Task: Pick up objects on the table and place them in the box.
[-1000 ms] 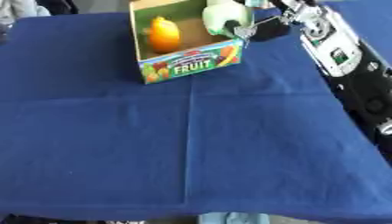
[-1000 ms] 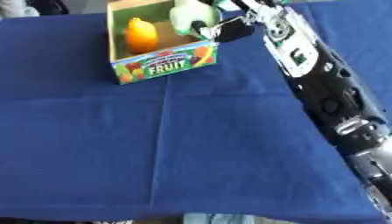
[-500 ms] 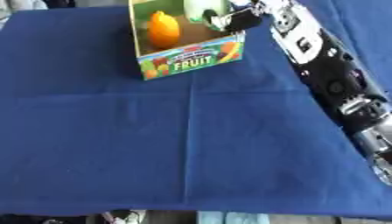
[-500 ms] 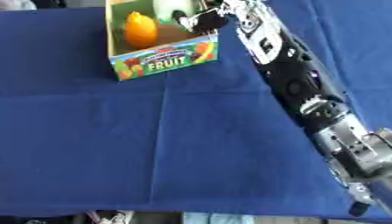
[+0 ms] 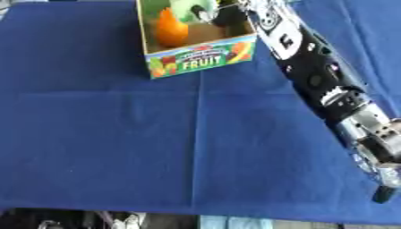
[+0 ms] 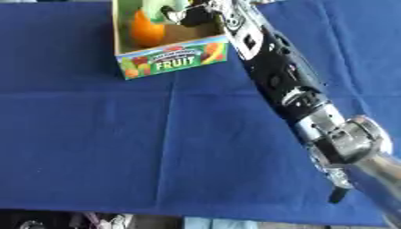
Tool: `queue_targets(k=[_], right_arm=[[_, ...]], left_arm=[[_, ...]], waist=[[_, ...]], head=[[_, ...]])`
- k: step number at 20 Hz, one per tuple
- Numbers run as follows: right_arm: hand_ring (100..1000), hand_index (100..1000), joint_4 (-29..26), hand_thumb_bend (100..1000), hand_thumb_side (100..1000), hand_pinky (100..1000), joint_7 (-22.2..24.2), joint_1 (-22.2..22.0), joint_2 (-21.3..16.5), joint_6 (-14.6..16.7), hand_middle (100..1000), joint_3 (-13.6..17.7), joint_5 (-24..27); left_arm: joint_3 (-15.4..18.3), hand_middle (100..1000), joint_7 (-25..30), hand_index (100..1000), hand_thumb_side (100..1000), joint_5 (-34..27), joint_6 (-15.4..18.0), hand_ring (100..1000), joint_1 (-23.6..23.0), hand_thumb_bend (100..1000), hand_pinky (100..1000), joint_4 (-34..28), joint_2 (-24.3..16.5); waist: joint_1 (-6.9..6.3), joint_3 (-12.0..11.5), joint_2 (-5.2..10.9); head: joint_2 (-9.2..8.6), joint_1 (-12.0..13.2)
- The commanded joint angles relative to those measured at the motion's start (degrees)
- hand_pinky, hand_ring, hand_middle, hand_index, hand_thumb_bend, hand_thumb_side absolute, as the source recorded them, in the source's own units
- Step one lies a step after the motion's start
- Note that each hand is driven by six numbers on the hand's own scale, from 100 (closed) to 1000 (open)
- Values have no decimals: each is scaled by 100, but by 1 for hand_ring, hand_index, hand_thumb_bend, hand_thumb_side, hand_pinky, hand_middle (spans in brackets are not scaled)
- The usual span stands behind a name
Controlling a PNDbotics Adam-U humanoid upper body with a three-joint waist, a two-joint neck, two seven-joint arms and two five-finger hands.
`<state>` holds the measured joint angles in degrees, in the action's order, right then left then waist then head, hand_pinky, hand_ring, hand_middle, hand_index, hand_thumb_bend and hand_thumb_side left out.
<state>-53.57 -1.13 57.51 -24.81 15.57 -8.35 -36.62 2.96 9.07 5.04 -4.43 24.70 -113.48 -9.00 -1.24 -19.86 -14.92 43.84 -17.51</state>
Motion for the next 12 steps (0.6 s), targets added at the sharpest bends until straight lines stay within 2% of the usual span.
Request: queue_targets(k=[1,5,12], right_arm=[[852,941,2,528,336,886,-84,137,-34,-64,857,72,-221],[869,965,6,561,372,902,-123,118,-20,-112,889,72,-312],[871,967,-56,568,379,907,-175,86,-17,-133,892,50,-336]], left_arm=[[-5,671,26,799,601,-19,11,612,68,426,630,-112,-26],[4,671,20,800,601,-15,6,612,57,426,630,-112,-32],[30,670,-5,799,600,-2,-4,612,29,429,629,-112,-38]], waist=[[11,-19,83],[29,-23,83],[39,1,85]], head=[[28,-43],[28,-58],[28,-59]])
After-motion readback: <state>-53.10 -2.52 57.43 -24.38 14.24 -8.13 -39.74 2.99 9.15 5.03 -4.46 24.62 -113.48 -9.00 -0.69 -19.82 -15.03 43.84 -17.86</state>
